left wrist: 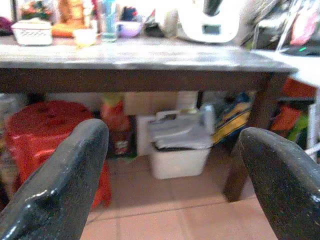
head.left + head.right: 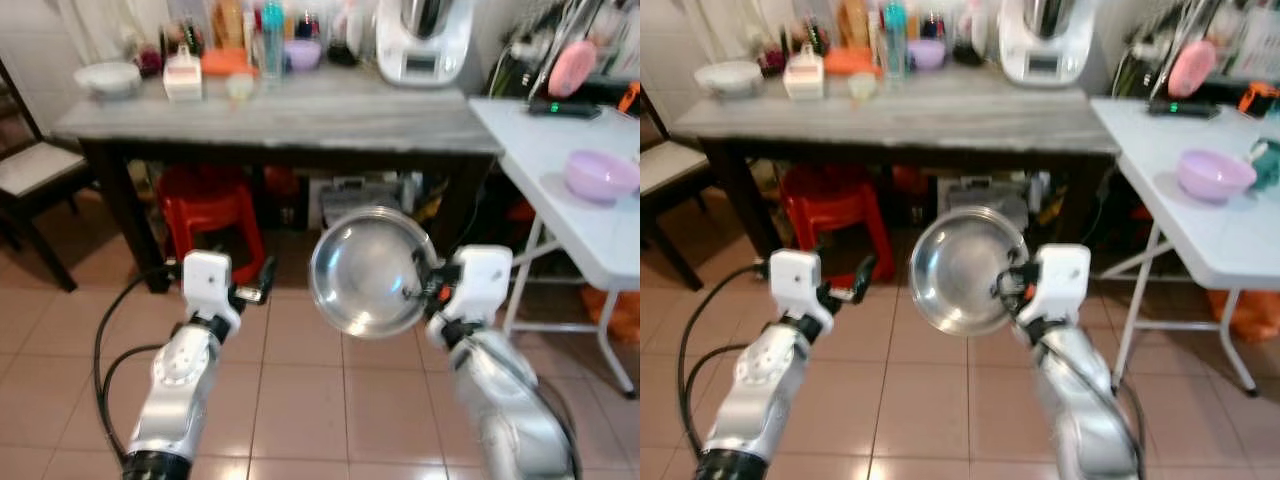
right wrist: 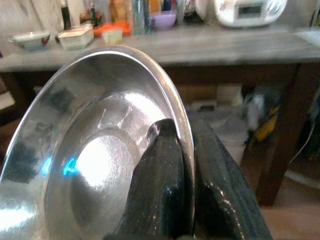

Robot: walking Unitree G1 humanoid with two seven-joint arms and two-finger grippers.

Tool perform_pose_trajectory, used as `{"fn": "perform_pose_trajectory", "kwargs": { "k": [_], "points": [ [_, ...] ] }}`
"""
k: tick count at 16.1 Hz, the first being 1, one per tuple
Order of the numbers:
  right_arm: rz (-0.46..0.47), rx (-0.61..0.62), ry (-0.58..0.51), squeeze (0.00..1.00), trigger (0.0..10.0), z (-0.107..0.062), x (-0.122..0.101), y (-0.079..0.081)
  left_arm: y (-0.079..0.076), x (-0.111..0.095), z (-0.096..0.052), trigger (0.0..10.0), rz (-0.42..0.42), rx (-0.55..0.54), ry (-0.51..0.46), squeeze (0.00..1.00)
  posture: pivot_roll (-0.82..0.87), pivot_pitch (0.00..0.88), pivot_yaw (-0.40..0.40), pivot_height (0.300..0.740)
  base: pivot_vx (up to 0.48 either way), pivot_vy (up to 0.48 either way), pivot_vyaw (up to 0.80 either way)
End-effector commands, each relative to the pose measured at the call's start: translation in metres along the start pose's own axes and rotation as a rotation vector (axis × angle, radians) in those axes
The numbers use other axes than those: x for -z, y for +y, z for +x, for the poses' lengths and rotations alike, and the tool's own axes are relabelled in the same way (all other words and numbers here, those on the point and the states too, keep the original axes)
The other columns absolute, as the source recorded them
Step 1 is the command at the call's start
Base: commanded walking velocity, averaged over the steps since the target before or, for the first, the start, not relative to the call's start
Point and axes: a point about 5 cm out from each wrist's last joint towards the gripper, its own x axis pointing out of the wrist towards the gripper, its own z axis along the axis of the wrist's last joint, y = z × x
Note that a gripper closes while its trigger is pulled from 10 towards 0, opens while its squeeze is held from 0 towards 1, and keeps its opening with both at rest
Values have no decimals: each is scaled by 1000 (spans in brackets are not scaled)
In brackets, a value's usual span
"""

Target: Setting the table

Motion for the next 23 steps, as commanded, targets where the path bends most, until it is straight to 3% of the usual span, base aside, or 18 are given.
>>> {"fn": "perform_pose_trajectory", "kwargs": {
  "k": [1, 13, 18, 23],
  "points": [
    [-21, -5, -47, 0, 10000, 0, -11, -1, -2, -4, 2, 10000, -1, 11, -17, 0, -83, 0, -17, 740, 289, 0, 581],
    [-16, -7, -55, 0, 10000, -1, -12, 0, -7, -6, 4, 10000, -1, 25, -29, 0, -82, 0, -17, 740, 282, 0, 122],
    [-13, -10, -59, 0, 10000, 1, -13, 1, -8, -7, 5, 10000, 1, 32, -31, 0, -82, 0, -17, 740, 292, 0, -691],
    [-15, -15, -59, 0, 10000, 2, -13, 2, -9, -7, 5, 10000, 0, 37, -32, 0, -82, 0, -17, 740, 301, 0, -115]
  ]
}}
